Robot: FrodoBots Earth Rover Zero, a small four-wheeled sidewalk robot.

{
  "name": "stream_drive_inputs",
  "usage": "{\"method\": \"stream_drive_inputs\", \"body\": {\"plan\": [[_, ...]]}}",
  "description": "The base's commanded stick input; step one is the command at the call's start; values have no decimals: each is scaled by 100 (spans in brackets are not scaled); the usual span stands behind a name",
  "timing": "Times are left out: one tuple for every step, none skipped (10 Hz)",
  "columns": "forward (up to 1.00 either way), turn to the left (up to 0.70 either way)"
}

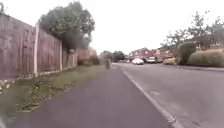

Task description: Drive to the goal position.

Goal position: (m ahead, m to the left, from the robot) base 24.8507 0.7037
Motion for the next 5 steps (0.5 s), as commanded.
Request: {"method": "stream_drive_inputs", "body": {"plan": [[100, -21], [100, -25], [100, -23], [100, 0], [100, 0]]}}
